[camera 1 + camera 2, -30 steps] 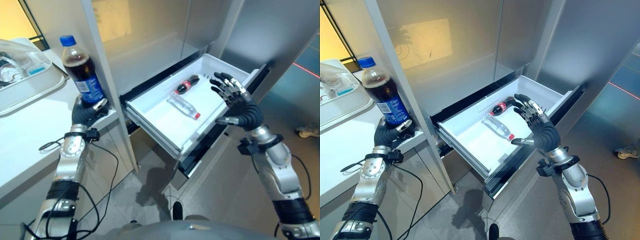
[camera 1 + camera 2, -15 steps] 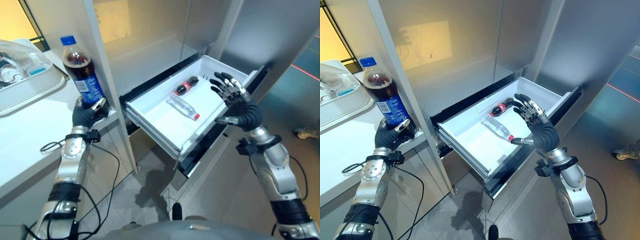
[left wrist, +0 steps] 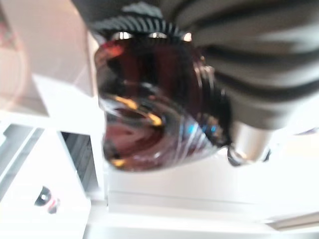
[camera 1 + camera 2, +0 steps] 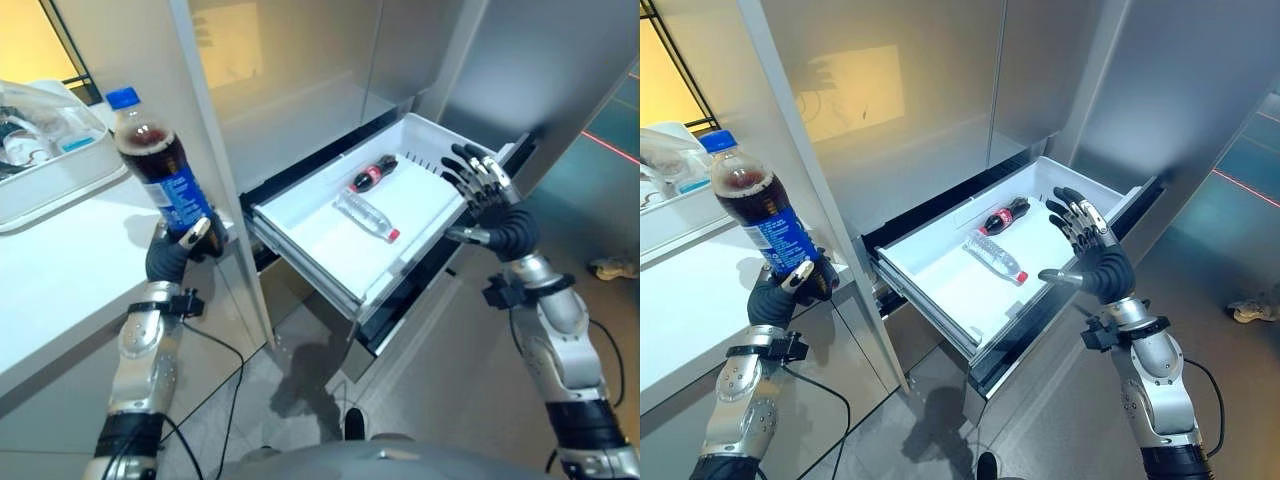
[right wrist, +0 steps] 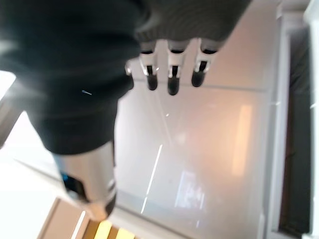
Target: Take the drinks into the refrigerator
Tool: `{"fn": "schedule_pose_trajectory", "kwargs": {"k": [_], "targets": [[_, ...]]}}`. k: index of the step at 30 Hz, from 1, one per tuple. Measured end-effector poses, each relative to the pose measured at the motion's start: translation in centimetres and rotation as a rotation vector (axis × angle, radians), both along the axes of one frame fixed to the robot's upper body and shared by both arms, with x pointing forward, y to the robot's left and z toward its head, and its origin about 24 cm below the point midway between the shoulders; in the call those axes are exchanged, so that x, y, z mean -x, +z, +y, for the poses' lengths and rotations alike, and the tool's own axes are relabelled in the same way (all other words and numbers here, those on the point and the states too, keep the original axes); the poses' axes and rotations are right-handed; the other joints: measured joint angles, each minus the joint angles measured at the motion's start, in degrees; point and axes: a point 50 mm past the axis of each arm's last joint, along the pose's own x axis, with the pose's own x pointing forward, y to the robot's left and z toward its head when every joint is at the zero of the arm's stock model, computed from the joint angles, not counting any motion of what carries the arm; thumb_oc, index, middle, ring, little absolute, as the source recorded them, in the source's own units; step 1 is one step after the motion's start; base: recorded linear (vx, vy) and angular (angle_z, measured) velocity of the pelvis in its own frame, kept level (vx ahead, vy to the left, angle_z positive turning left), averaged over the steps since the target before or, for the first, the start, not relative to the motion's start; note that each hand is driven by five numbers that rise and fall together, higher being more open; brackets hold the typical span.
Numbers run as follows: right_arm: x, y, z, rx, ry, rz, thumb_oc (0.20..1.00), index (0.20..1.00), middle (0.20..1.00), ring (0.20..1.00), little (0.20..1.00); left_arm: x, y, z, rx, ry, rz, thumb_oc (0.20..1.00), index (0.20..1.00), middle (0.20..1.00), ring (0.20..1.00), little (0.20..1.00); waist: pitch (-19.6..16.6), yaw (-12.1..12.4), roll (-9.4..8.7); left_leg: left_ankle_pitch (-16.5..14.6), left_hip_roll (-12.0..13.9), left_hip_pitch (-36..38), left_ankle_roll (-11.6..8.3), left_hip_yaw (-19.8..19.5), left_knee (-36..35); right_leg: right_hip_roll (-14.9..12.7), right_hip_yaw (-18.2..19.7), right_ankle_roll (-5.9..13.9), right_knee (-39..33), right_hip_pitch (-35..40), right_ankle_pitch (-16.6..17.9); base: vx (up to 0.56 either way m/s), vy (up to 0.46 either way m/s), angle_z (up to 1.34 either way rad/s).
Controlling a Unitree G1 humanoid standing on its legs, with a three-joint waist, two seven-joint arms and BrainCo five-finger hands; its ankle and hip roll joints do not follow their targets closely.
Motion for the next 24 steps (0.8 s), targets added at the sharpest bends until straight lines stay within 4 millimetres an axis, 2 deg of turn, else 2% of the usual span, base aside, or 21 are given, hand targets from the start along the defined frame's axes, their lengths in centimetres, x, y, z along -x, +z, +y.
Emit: {"fn": "schedule_pose_trajectory", "kwargs": {"k": [6,8,11,15,19,24], "targets": [[-0.5,-1.4,-0.6,0.002,-0.020,0.064,1.000,1.000,1.000,1.000,1.000,1.3,-0.4,-0.4,0.032,-0.080,0.024,0.200,0.200,0.200,0.200,0.200,0.05,0.41,0.06,0.02,-0.04,-0.24,0.03,-0.33,0.01,-0.15,-0.35,0.00,-0.02,-0.02,0.00,-0.01,-0.003,0.02],[-0.7,-2.1,-0.8,0.005,-0.025,0.107,1.000,1.000,1.000,1.000,1.000,1.3,-0.4,-0.7,0.025,-0.118,0.023,0.200,0.200,0.200,0.200,0.200,0.14,1.67,0.20,0.04,-0.03,-0.25,0.06,-0.37,0.01,-0.19,-0.42,0.00,-0.02,-0.01,0.01,0.00,0.000,0.00],[-1.0,-2.7,-0.8,0.016,-0.004,0.149,1.000,1.000,1.000,1.000,1.000,1.4,0.0,-1.3,0.014,-0.173,0.017,0.200,0.200,0.200,0.200,0.200,0.32,1.93,0.42,0.05,0.11,-0.26,0.07,-0.51,-0.09,-0.20,-0.53,0.04,-0.04,0.06,-0.06,0.00,-0.003,0.01],[-2.1,-2.4,0.4,0.039,0.141,0.194,1.000,1.000,1.000,1.000,1.000,1.4,0.6,-3.1,-0.014,-0.340,0.006,0.200,0.200,0.200,0.200,0.200,0.75,2.09,0.59,0.10,-0.03,0.37,0.12,-0.88,0.00,-0.25,-0.86,0.05,-0.04,0.87,-0.04,-0.01,-0.015,0.04],[-3.0,-1.4,1.7,0.011,0.272,0.199,1.000,1.000,1.000,1.000,1.000,1.8,0.4,-5.2,-0.034,-0.506,0.034,0.200,0.200,0.200,0.200,0.200,1.72,2.15,0.55,0.10,-0.06,0.49,0.12,-0.84,0.00,-0.28,-0.87,0.07,-0.04,0.95,-0.06,-0.01,-0.005,0.01],[-4.0,-1.0,4.1,-0.009,0.461,0.252,1.000,1.000,1.000,1.000,1.000,2.2,-0.4,-6.1,-0.109,-0.652,0.123,0.200,0.200,0.200,0.200,0.200,1.85,1.80,0.71,0.11,-0.03,0.56,0.11,-0.77,0.00,-0.18,-0.82,-0.14,-0.04,0.98,0.09,0.00,0.000,0.00]]}}
